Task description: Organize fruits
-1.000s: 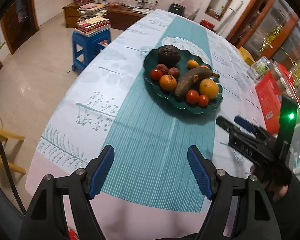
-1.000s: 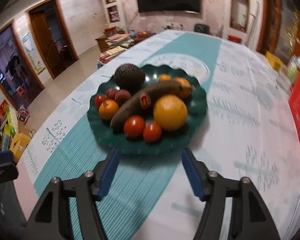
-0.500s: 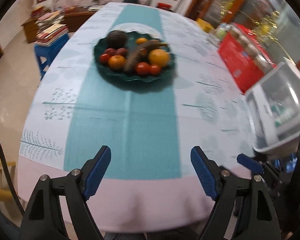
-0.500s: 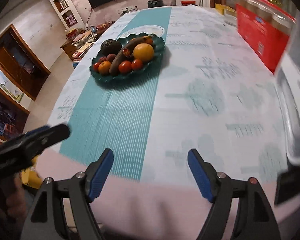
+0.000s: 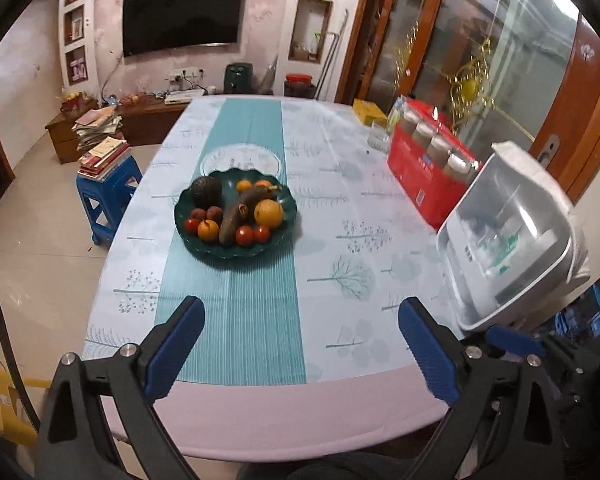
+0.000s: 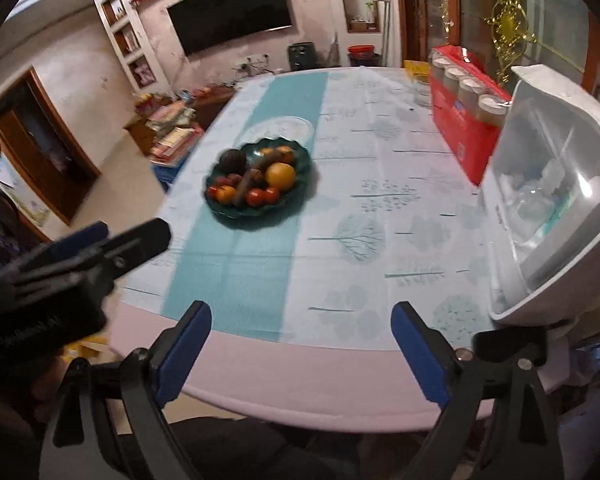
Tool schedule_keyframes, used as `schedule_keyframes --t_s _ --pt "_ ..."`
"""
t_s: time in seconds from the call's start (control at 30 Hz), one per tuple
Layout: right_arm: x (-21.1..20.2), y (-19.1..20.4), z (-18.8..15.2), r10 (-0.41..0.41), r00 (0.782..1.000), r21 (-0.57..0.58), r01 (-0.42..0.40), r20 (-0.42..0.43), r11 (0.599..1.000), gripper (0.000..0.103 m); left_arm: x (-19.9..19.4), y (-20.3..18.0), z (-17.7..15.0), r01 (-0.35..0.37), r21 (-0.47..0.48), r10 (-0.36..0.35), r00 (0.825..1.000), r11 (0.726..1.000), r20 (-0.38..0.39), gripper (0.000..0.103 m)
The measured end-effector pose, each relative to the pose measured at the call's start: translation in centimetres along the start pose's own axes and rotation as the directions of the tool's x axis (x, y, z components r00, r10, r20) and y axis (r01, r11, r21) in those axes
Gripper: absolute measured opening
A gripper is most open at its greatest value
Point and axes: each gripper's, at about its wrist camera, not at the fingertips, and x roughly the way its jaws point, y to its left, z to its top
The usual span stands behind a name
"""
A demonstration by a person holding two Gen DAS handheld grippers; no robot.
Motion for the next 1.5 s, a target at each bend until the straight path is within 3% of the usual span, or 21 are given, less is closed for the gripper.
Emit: schedule_keyframes --t_s 0.03,0.17,0.37,0.53,1.5 --pt "-0.2 0.0 0.0 0.025 1.0 -0.002 -0.025 0.001 1.0 0.094 -0.3 0.0 -0.1 -0.013 -0.002 0.013 1.0 1.0 0.012 0.097" --pt "-0.5 0.8 -0.5 -0.027 1.0 -0.041 0.027 0.0 0.999 0.095 -1.3 0.1 -0.8 -0.072 -0.025 0.073 0.997 0.997 0.02 0.102" --pt "0.2 1.1 -2.3 -0.073 0.997 -0.006 0.073 -0.008 0.997 0.098 -1.0 0.0 -2.4 -0.121 -0.04 0.121 0.993 0.992 0.013 0.102" --pt "0.2 0.5 -2.8 -0.093 0.996 0.019 0.093 0.001 0.996 0.102 -0.8 -0.8 -3.0 -0.169 0.012 0.169 0.985 0.986 0.019 0.102" --pt "1.5 0.2 -1.8 -0.075 0.997 0.037 0.075 -0.001 0.997 0.103 1.1 -0.5 -1.9 -0.179 0.03 0.179 0.984 0.983 0.003 0.102"
